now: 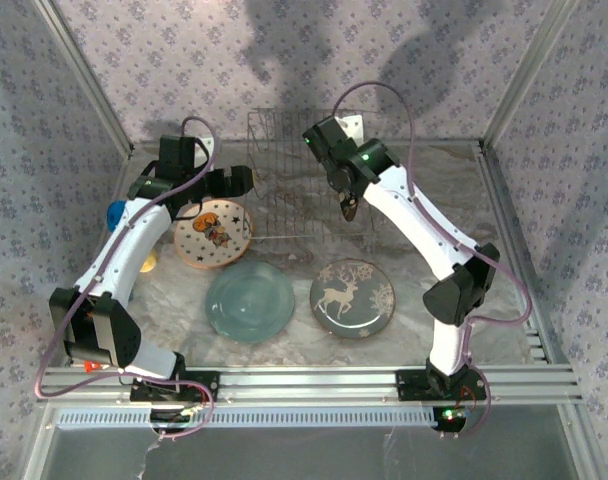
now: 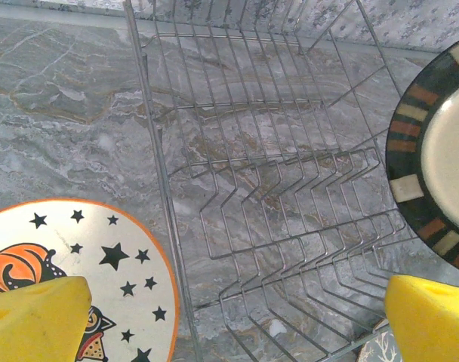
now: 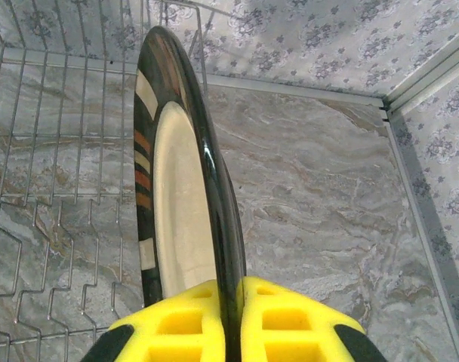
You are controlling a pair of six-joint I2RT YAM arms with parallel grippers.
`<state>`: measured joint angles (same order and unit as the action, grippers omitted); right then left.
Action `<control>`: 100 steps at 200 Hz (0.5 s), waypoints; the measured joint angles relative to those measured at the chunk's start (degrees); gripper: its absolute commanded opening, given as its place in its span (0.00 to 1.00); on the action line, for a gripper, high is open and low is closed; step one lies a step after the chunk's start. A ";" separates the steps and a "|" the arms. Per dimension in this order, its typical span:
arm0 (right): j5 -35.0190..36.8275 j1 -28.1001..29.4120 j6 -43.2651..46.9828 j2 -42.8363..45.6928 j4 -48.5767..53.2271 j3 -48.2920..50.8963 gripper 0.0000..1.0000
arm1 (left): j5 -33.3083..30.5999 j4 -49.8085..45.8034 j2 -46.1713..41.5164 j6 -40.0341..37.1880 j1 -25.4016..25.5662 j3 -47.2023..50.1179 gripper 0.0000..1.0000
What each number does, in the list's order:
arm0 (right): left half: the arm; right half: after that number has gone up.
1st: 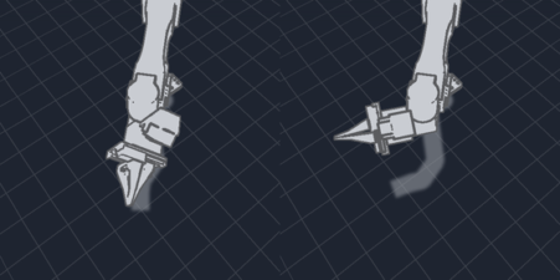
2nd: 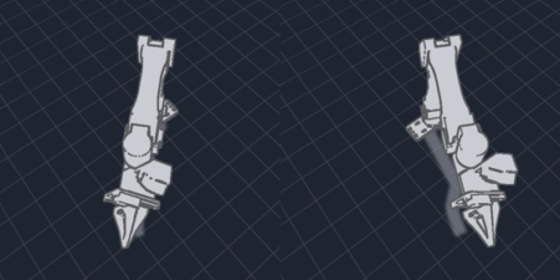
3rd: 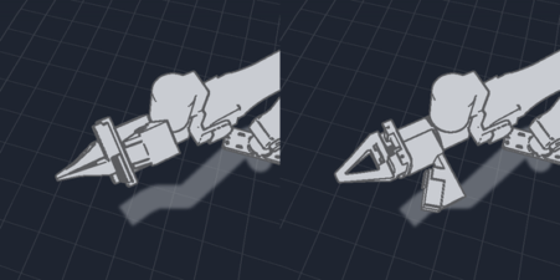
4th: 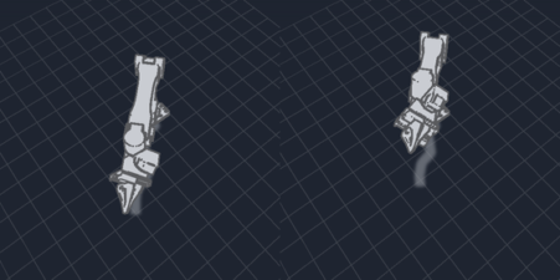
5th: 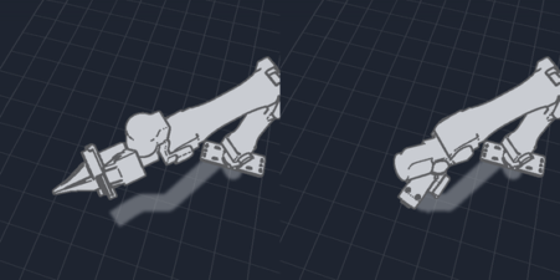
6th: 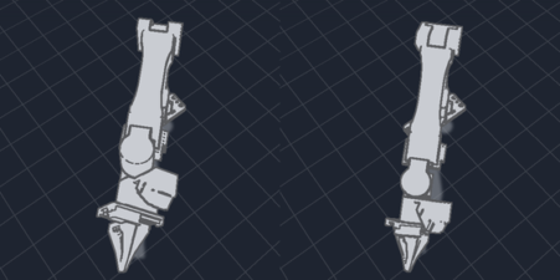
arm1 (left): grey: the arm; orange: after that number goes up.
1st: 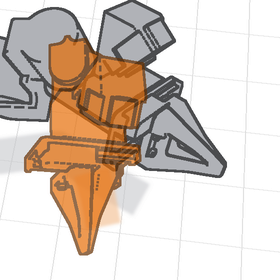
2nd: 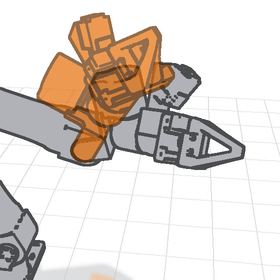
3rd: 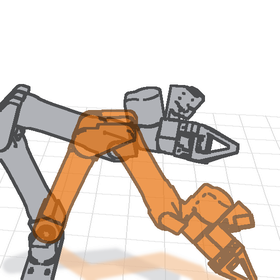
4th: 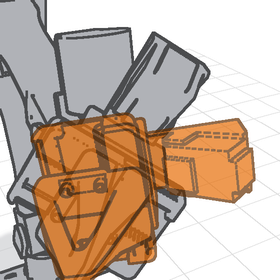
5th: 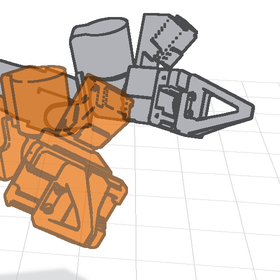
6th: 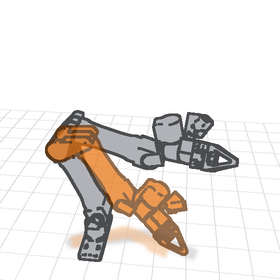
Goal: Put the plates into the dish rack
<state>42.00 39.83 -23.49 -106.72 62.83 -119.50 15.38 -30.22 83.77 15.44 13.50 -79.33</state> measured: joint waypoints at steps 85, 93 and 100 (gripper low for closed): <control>1.18 1.97 -0.39 -3.48 2.38 -2.38 0.00 | 0.02 0.00 0.00 0.00 0.00 0.00 0.99; 1.18 2.01 -0.48 -3.48 2.54 -2.54 0.00 | 0.02 0.00 0.00 0.00 0.00 0.00 0.99; 1.18 2.01 -0.48 -3.48 2.56 -2.64 0.00 | 0.02 0.00 0.00 0.00 0.00 0.00 0.99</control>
<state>43.18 41.85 -23.97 -110.19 65.39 -122.15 15.40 -30.22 83.77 15.44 13.50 -79.33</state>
